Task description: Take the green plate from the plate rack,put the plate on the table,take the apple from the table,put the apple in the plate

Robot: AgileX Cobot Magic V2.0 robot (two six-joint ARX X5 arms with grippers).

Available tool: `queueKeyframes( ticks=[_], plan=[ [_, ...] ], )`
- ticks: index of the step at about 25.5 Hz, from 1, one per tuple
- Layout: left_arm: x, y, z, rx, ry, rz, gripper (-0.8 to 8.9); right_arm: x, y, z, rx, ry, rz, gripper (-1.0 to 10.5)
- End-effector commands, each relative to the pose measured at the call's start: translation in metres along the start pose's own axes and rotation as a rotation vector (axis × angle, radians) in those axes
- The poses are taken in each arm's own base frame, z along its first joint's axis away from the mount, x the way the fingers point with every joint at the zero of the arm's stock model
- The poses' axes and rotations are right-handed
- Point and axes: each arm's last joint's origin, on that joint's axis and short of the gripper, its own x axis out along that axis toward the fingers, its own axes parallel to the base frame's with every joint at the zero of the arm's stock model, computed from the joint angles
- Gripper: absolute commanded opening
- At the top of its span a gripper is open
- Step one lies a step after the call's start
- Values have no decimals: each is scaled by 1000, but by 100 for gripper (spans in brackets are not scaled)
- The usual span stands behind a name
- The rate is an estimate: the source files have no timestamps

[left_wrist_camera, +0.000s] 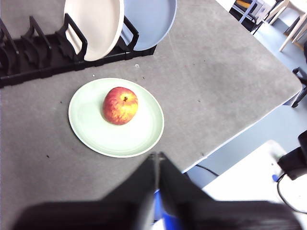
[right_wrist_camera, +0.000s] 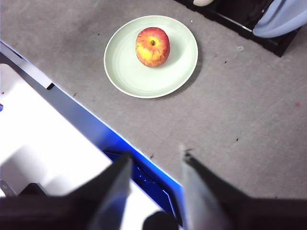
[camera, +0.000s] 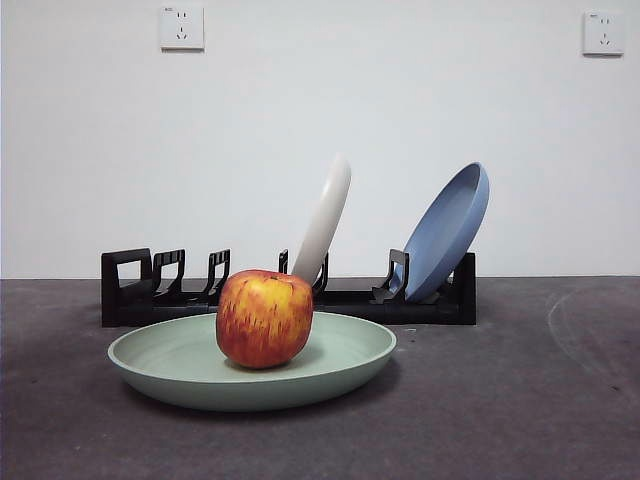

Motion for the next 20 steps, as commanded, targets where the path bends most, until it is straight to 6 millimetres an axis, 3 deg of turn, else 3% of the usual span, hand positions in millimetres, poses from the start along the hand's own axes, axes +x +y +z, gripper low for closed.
queueKeyframes(
  ticks=[1, 20],
  plan=[
    [2, 0, -1, -26, 1, 1, -9, -1, 0, -2, -33, -8, 2, -17],
    [8, -2, 3, -19, -20, 59, -4, -5, -4, -8, -15, 5, -87, -17]
  ],
)
